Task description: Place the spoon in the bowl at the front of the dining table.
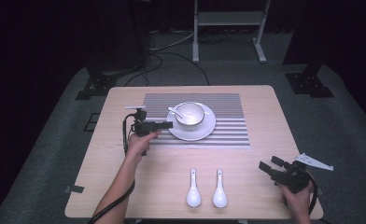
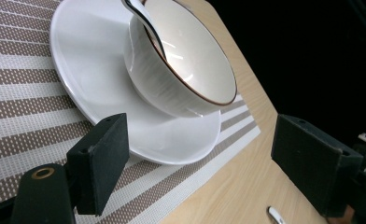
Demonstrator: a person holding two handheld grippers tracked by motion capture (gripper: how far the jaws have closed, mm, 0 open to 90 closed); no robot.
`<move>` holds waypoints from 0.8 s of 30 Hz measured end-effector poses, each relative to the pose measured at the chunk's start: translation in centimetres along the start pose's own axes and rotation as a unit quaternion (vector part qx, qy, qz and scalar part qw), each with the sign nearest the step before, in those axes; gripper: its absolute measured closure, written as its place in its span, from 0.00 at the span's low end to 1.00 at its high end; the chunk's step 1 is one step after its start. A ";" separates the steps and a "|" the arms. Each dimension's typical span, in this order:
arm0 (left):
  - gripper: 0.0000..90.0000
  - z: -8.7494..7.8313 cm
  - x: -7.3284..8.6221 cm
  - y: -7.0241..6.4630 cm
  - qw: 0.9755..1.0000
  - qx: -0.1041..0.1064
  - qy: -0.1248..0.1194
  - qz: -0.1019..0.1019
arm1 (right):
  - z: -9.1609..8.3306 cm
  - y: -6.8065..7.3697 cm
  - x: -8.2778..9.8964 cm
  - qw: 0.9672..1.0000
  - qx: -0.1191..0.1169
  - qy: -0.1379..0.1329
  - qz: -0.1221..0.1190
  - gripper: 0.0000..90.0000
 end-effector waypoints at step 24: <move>0.20 -2.8 2.4 0.8 1.000 -0.012 0.011 0.007 | -0.1 0.1 0.0 1.000 0.010 -0.001 0.000 0.20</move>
Point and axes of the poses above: each handheld gripper's, and its own axes: z roughly forward along the jaws, x roughly out of its underside, y roughly to its left, the point moved 3 cm from there along z, roughly forward along the jaws, and after that the axes turned 3 degrees about -z, right-handed, at the moved point
